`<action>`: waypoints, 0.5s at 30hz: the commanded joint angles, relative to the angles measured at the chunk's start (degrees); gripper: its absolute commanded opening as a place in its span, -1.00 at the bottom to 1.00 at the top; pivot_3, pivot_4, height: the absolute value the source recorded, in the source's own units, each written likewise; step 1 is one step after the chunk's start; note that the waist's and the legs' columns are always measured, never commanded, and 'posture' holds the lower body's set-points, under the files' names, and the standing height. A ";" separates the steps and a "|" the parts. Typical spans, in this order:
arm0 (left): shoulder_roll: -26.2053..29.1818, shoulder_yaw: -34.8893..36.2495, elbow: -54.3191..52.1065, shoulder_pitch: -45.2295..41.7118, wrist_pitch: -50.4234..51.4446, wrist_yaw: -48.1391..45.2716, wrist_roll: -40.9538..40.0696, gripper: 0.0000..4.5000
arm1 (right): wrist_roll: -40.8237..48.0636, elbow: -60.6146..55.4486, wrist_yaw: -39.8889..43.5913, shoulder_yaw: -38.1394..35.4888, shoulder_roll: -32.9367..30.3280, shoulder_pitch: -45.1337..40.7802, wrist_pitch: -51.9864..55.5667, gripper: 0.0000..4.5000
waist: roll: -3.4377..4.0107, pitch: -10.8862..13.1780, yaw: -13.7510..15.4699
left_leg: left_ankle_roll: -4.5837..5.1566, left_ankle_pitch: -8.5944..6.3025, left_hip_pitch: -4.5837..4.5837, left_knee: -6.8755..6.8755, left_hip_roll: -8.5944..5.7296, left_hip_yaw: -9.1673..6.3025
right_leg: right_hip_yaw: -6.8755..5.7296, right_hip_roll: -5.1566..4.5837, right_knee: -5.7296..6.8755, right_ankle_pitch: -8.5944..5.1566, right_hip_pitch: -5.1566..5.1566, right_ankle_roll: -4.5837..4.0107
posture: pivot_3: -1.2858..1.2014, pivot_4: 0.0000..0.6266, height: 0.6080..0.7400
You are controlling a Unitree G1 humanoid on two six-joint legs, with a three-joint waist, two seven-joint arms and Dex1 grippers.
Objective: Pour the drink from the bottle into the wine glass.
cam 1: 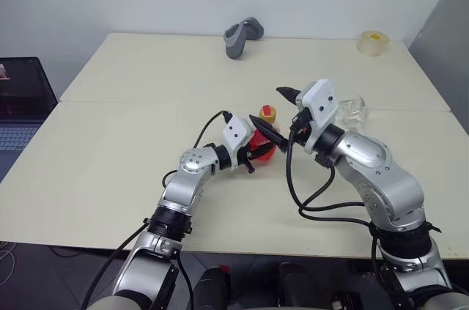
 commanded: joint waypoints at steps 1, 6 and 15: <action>-0.25 0.27 -2.01 -0.59 -1.21 -0.21 -0.61 -0.49 | -1.57 0.45 -1.78 -1.52 0.67 -0.90 -0.67 1.00 | 0.00 0.00 0.00 | 0.00 0.00 0.00 0.00 0.00 0.00 | 0.00 0.00 0.00 0.00 0.00 0.00 | 0.03 -0.52 1.00; -0.24 0.18 -2.19 -0.37 -1.14 -0.29 -0.62 -0.49 | -2.67 0.72 -2.74 -3.01 -0.03 0.21 0.26 1.00 | 0.00 0.00 -0.01 | 0.00 0.00 -0.01 0.00 0.00 0.00 | 0.00 0.00 0.00 0.00 -0.01 0.00 | 0.03 -0.52 1.00; -0.02 -0.05 -1.94 -0.49 -1.19 -0.58 -0.84 -0.50 | 5.00 -5.08 -1.26 -11.85 -1.81 4.83 4.94 1.00 | 0.00 0.00 0.02 | 0.01 0.00 -0.01 0.00 0.00 0.00 | 0.01 0.00 0.00 0.00 0.00 0.00 | 0.03 -0.52 1.00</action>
